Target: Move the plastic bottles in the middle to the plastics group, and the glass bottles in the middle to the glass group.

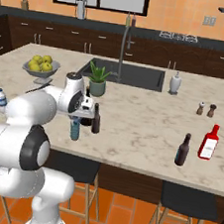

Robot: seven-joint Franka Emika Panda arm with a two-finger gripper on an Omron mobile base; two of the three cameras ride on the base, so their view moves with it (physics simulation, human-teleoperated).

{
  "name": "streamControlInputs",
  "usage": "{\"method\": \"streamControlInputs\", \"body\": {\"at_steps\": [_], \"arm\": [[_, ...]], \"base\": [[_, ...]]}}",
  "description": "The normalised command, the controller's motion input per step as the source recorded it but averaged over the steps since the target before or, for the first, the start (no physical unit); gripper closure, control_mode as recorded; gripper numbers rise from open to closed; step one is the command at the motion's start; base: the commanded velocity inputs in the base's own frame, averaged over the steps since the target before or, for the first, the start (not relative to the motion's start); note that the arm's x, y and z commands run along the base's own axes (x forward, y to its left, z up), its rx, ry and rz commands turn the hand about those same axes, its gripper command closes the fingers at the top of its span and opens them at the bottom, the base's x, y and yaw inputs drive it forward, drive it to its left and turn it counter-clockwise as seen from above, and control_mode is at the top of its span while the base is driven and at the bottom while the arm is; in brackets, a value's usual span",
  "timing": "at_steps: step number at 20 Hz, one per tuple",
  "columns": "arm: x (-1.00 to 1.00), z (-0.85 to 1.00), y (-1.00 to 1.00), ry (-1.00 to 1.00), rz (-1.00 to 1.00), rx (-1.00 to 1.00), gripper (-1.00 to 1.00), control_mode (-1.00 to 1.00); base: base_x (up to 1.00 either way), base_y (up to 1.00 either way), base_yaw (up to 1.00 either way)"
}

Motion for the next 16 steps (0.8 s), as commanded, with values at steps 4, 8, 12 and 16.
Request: {"method": "streamControlInputs", "body": {"at_steps": [4, 8, 12, 16], "arm": [[0.0, 0.12, 1.0, 0.0, 0.02, 0.0, 1.0, -1.0], [0.0, 0.16, 1.0, 0.0, 0.07, 0.0, 1.0, -1.0], [0.06, 0.15, 1.0, 0.0, 0.14, 0.0, 1.0, -1.0], [0.16, 0.02, 1.0, 0.0, 0.2, 0.0, 1.0, -1.0]], "base": [[0.0, 0.0, 0.0], [0.0, 0.0, 0.0], [0.0, 0.0, 0.0], [0.0, 0.0, 0.0]]}}
